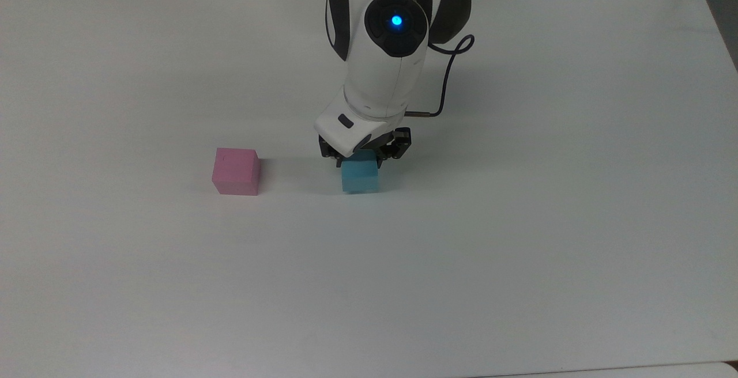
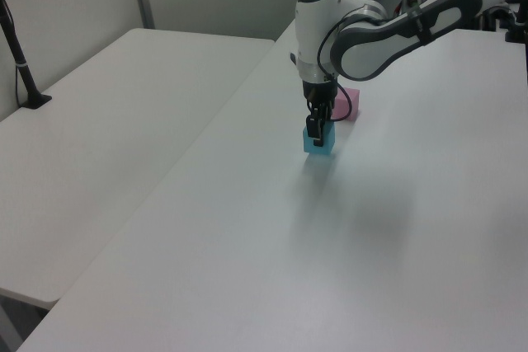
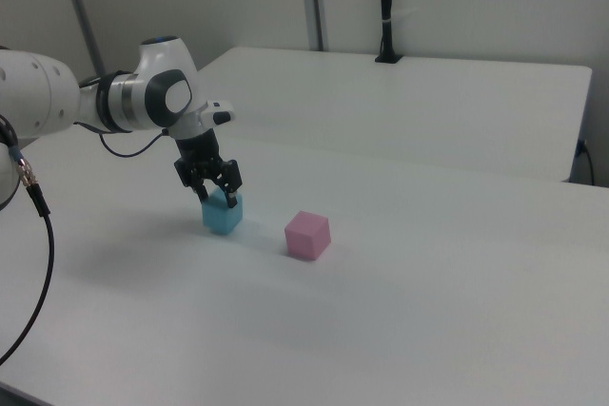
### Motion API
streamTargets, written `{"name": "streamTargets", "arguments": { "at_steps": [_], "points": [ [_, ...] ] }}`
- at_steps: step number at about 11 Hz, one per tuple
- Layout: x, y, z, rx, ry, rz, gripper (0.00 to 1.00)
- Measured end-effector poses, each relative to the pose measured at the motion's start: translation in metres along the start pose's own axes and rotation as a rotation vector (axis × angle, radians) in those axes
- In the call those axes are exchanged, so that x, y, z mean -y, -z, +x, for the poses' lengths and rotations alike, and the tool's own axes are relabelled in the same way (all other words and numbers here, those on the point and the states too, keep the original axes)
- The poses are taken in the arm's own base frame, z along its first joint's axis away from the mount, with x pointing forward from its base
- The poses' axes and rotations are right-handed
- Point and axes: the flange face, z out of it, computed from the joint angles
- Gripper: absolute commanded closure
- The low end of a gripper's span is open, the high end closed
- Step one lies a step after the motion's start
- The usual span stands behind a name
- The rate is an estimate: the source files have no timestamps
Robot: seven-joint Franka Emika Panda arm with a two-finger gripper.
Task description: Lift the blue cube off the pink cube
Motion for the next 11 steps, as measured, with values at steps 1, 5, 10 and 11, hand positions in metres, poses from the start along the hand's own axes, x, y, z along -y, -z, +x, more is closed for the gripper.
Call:
{"name": "streamTargets", "arguments": {
  "at_steps": [1,5,10,11],
  "points": [
    [-0.003,0.001,0.001,-0.003,-0.004,0.0,0.0],
    [-0.023,0.081,-0.013,-0.012,-0.032,0.002,0.0],
    [-0.072,0.201,-0.073,-0.003,-0.104,0.064,0.0],
    [-0.08,0.205,-0.075,-0.007,-0.122,0.083,0.0]
  ]
}}
